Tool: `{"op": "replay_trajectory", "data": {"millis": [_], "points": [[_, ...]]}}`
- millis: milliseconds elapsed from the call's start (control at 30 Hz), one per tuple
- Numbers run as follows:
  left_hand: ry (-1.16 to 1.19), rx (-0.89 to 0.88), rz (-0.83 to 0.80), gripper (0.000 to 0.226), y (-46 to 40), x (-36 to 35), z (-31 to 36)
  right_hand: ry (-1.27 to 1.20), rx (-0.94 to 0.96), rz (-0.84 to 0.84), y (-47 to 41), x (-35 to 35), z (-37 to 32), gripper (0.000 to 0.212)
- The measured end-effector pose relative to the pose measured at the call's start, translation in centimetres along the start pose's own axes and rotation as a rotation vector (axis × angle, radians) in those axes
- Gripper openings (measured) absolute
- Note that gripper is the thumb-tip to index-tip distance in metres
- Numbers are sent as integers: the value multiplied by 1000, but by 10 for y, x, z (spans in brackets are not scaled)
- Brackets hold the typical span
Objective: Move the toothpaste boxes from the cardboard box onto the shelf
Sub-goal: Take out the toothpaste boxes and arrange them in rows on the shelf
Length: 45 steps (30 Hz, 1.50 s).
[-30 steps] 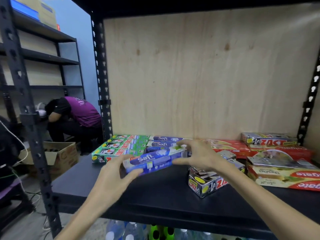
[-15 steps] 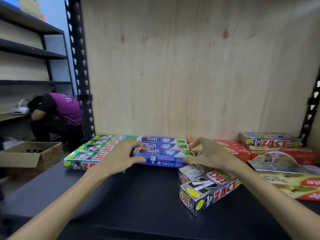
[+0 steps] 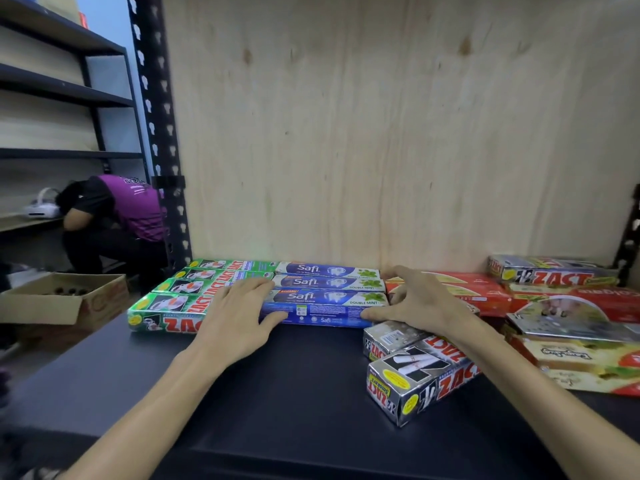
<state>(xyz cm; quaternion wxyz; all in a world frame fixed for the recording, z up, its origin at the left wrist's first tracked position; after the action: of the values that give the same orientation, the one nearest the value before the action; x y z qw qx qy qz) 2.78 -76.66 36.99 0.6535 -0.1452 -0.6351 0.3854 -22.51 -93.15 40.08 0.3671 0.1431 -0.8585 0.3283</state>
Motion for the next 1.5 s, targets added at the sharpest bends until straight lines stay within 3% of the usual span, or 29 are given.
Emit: {"op": "replay_trajectory", "data": {"millis": [633, 867, 1000, 1133, 1233, 1367, 1500], "points": [[-22, -37, 109, 81, 12, 7, 6, -85, 36, 38, 26, 9, -5, 76], [141, -188, 263, 50, 15, 20, 54, 44, -87, 129, 41, 9, -2, 91], [285, -135, 207, 47, 16, 18, 80, 39, -151, 182, 45, 11, -4, 84], [518, 10, 127, 42, 9, 19, 112, -230, -241, 320, 44, 30, -3, 58], [638, 49, 56, 34, -5, 20, 142, -306, -181, 419, 47, 58, 2, 43], [687, 86, -54, 36, -31, 12, 194, -185, -128, 434, 49, 99, 31, 30], [667, 89, -170, 42, -55, -14, 250, 30, -139, 480, 49, 141, 92, 36]]}}
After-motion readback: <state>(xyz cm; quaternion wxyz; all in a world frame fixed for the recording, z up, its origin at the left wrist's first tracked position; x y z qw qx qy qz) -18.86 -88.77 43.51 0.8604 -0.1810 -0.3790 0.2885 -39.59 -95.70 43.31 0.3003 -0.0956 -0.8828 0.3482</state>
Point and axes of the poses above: each hand's wrist, its own y-axis away from the middle knuckle, its own x-axis out of the back of the hand, z = x × y, the point moved 2 cm from there along -y, towards the middle knuckle, and after that the axes turned 13 degrees about z, right-handed, at the moved point
